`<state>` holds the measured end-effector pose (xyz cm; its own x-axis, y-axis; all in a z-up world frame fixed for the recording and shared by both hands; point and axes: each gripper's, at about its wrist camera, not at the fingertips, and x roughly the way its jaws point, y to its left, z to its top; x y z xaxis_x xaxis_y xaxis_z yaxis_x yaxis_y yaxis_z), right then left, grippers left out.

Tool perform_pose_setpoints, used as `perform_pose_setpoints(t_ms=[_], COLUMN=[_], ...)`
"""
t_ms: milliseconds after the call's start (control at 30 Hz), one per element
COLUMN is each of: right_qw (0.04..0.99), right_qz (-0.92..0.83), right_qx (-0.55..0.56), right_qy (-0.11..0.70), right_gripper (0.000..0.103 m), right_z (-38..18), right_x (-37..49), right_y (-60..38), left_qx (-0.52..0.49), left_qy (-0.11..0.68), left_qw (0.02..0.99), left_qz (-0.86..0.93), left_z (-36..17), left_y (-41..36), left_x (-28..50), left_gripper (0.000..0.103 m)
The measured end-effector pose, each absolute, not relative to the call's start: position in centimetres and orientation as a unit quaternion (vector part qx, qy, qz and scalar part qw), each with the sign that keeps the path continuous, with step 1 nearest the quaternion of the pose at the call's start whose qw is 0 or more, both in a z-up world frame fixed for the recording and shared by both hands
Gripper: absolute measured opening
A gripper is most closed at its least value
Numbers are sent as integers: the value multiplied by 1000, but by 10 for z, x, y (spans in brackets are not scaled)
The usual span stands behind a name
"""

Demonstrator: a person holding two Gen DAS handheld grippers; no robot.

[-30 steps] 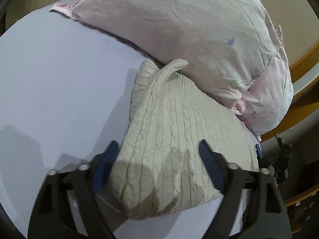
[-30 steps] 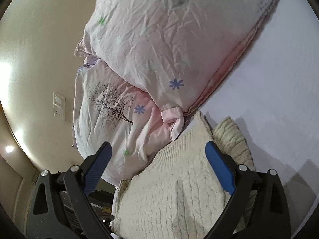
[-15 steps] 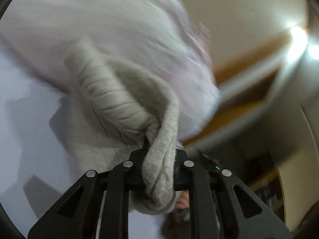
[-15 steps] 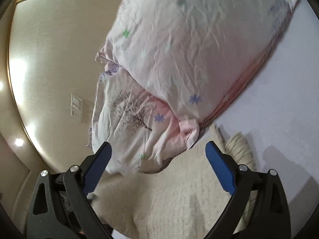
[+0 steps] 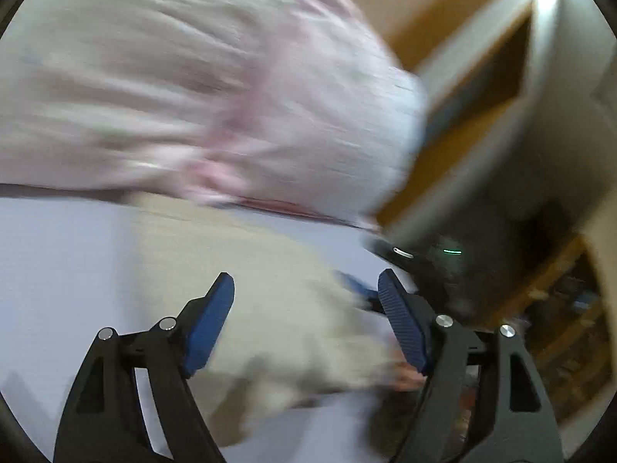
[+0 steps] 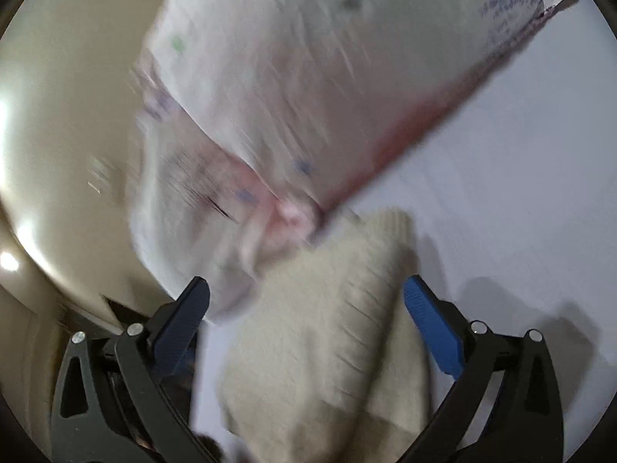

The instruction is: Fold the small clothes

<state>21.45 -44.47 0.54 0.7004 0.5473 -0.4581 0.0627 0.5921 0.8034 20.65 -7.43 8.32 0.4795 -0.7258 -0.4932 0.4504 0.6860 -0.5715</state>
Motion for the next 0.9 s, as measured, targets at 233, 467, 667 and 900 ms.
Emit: perform_pose_setpoints(t_ms=[233,467,667,900], right_qw=[802,826,839,861], right_qz=[147,160,239,191], right_qx=[366,335,293,197], right_qy=[448,424,391,428], right_gripper=[97,37,33,60], right_z=[-14,-12,26,14], right_x=[232,233,219,233], right_y=[-418,-404,-356,-296], left_qx=[-156,-184,-152,-94], left_qy=[476,492,440,439], left_qw=[813,790,811,858], left_qz=[-295,-317,-353,-250], left_z=[30,8,43,35], left_y=[-74,-85,-42,16], left_x=[221,229,189,161], left_gripper=[80,67,45,68])
